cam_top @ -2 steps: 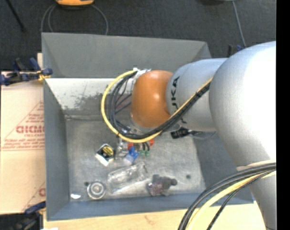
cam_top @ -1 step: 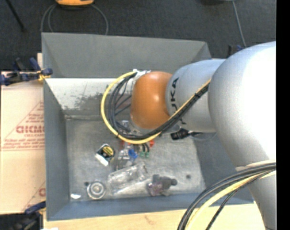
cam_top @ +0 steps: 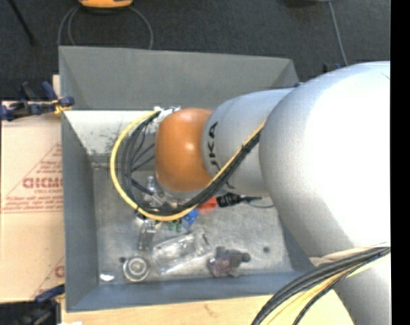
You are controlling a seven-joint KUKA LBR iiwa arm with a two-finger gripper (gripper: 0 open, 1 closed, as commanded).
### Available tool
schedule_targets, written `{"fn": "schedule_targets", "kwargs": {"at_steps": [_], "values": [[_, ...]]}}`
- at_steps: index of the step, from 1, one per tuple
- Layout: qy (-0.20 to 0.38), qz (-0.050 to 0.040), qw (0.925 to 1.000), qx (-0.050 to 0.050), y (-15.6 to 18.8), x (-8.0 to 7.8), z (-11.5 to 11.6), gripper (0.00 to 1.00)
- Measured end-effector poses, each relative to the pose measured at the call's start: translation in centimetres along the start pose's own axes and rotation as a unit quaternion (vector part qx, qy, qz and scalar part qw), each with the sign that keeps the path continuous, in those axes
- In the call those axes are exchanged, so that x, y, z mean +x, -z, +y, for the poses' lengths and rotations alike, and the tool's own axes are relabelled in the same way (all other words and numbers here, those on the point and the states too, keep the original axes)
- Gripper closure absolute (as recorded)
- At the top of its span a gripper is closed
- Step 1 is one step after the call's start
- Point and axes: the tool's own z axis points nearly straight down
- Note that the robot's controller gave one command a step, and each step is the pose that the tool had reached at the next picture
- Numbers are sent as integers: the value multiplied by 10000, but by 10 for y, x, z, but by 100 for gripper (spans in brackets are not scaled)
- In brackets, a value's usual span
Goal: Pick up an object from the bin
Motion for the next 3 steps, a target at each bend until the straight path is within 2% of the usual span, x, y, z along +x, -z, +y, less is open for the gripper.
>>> {"fn": "schedule_targets", "kwargs": {"at_steps": [1, 2, 3], "values": [[-25, -19, 10000, -12, 2, -2, -1, 100], [-376, -4, 9993, 7, 127, -28, -22, 100], [-369, 39, 9993, 26, 122, -26, -22, 0]]}}
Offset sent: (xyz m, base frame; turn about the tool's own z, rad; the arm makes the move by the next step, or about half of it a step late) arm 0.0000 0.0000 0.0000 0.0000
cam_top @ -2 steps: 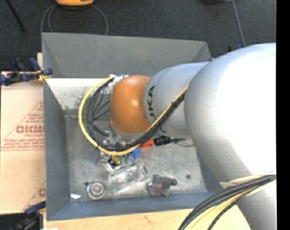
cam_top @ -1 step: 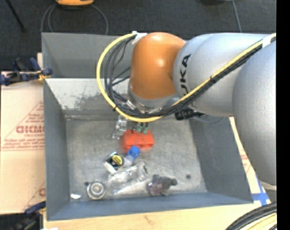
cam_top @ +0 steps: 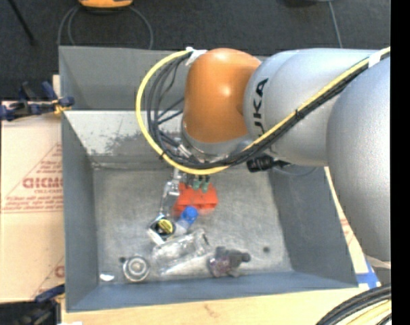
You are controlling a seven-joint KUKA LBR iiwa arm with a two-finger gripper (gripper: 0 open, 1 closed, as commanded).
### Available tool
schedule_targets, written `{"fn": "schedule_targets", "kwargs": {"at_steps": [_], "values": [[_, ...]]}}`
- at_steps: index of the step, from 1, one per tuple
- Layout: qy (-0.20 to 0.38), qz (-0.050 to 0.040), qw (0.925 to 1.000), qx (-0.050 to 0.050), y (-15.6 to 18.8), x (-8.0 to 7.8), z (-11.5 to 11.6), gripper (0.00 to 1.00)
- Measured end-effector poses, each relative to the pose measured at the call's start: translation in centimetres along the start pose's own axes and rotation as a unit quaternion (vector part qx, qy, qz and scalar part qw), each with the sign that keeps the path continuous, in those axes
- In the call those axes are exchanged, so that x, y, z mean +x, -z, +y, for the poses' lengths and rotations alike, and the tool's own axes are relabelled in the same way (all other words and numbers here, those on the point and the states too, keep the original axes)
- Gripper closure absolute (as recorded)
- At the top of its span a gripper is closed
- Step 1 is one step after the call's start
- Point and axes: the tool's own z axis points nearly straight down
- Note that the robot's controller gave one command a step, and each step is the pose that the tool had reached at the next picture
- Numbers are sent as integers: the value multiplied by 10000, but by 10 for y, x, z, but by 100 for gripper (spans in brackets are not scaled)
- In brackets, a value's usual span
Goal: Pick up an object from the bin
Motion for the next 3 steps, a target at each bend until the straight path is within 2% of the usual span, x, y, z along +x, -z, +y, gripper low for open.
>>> {"fn": "schedule_targets", "kwargs": {"at_steps": [1, 2, 3], "values": [[220, -22, 9998, -20, -90, 25, -35, 0], [102, -56, 9999, -26, -122, 36, -29, 0], [93, -79, 9999, -35, -120, 35, -29, 100]]}}
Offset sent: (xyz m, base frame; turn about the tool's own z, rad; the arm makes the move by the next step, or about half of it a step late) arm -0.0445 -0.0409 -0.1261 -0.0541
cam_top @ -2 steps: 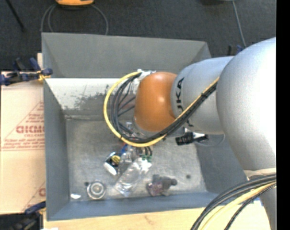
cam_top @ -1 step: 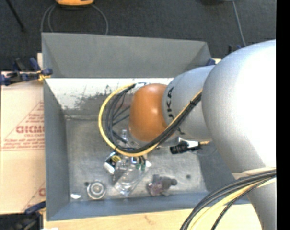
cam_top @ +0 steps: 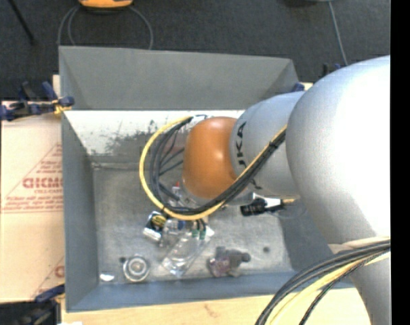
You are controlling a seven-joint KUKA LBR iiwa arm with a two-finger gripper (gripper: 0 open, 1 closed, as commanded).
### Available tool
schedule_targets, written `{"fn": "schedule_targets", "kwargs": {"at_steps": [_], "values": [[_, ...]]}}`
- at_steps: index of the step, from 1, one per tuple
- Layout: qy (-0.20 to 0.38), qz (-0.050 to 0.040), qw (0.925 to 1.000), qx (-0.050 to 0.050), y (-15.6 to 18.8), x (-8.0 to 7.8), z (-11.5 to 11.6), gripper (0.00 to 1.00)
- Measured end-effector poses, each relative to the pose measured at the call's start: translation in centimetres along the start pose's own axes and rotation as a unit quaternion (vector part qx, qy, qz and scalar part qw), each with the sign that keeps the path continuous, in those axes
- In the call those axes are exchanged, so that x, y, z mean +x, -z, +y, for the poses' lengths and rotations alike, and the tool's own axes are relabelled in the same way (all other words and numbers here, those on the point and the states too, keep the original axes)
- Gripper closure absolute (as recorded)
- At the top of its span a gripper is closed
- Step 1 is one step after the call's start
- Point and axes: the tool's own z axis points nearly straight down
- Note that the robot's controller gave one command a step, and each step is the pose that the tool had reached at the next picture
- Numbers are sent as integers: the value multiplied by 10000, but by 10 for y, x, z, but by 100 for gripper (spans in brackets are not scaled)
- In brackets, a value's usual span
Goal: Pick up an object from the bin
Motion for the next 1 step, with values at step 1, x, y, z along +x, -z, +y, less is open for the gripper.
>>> {"fn": "schedule_targets", "kwargs": {"at_steps": [1], "values": [[404, 47, 9992, 7, 148, 1, 36, 100]]}}
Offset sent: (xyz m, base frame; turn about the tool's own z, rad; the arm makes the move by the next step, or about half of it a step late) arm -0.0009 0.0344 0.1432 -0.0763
